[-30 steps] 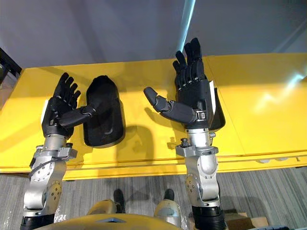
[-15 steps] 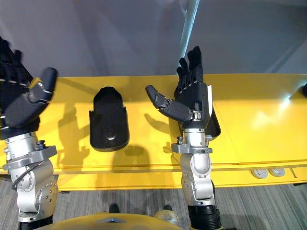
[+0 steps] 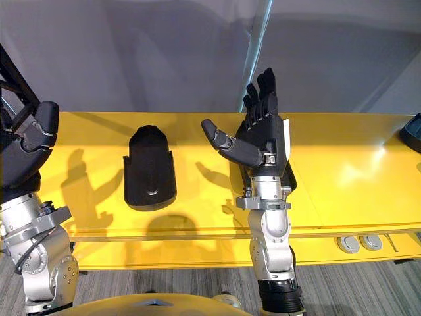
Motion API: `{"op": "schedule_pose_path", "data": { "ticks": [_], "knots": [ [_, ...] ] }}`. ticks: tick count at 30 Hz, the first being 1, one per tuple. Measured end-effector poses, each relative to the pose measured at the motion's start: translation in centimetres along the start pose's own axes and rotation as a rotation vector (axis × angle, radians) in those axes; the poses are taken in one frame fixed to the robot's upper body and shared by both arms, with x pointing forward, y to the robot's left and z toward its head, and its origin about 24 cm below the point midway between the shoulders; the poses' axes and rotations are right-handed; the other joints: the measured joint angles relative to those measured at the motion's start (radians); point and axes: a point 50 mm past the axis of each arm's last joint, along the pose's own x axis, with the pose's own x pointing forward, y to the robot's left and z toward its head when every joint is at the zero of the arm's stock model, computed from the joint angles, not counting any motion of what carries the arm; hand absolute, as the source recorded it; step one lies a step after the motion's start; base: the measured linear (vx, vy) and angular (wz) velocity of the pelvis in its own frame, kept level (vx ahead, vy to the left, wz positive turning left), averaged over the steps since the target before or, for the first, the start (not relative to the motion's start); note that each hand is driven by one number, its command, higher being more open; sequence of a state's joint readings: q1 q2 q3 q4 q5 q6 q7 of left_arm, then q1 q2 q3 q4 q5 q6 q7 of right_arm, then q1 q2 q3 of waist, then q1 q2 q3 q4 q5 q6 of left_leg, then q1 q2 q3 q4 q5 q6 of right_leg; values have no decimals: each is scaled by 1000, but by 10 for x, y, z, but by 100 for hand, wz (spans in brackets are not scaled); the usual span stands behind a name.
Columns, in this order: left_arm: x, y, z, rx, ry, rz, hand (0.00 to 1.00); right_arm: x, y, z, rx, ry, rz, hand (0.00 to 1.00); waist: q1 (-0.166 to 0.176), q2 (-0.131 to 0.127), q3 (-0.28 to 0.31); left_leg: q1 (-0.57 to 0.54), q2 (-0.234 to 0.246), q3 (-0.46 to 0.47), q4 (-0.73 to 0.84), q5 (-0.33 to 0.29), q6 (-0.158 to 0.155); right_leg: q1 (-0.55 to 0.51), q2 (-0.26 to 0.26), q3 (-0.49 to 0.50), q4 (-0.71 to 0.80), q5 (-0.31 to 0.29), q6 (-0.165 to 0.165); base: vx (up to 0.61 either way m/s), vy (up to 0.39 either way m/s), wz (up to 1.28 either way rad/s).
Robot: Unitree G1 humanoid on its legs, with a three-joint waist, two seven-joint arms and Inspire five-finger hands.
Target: Walk over and take three plastic housings, then place them on the shelf
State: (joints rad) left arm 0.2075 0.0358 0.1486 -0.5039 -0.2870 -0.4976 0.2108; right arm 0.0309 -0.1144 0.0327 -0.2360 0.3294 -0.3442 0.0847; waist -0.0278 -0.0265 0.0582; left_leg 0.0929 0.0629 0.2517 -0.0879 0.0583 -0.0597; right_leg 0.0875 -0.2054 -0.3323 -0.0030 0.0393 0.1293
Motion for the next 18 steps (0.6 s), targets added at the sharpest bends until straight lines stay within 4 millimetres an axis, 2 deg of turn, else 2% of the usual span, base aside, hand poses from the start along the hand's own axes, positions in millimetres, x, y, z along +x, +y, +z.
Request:
{"op": "schedule_pose_path", "data": {
  "ticks": [5, 8, 12, 18],
  "knots": [
    [-6, 7, -13, 18, 88, -10, 100, -11, 17, -12, 12, 74, 184, 100, 1, -11, 8, -3, 0, 1, 0, -2, -1, -9, 0, 8, 0, 0, 0, 0, 0, -4],
    [-11, 9, -21, 32, 154, -29, 100, -16, 39, -15, -15, 98, 432, 100, 10, -23, 15, -16, 0, -6, 3, -1, -1, -18, 0, 6, 1, 1, 2, 4, 0, 4],
    [-13, 11, -25, 42, 198, -20, 100, -26, 71, -21, -73, 132, 765, 100, 52, -27, 16, -15, -3, -19, 4, -1, 0, -9, 0, -7, 0, 0, 2, 3, 0, 11],
    [-14, 21, -24, 89, 208, 33, 100, -18, 89, -15, -79, 58, 905, 100, 80, -33, 21, -16, -9, -44, 3, 0, 1, 7, -1, -32, 0, -2, 0, -3, 8, 11]
  ]
}}
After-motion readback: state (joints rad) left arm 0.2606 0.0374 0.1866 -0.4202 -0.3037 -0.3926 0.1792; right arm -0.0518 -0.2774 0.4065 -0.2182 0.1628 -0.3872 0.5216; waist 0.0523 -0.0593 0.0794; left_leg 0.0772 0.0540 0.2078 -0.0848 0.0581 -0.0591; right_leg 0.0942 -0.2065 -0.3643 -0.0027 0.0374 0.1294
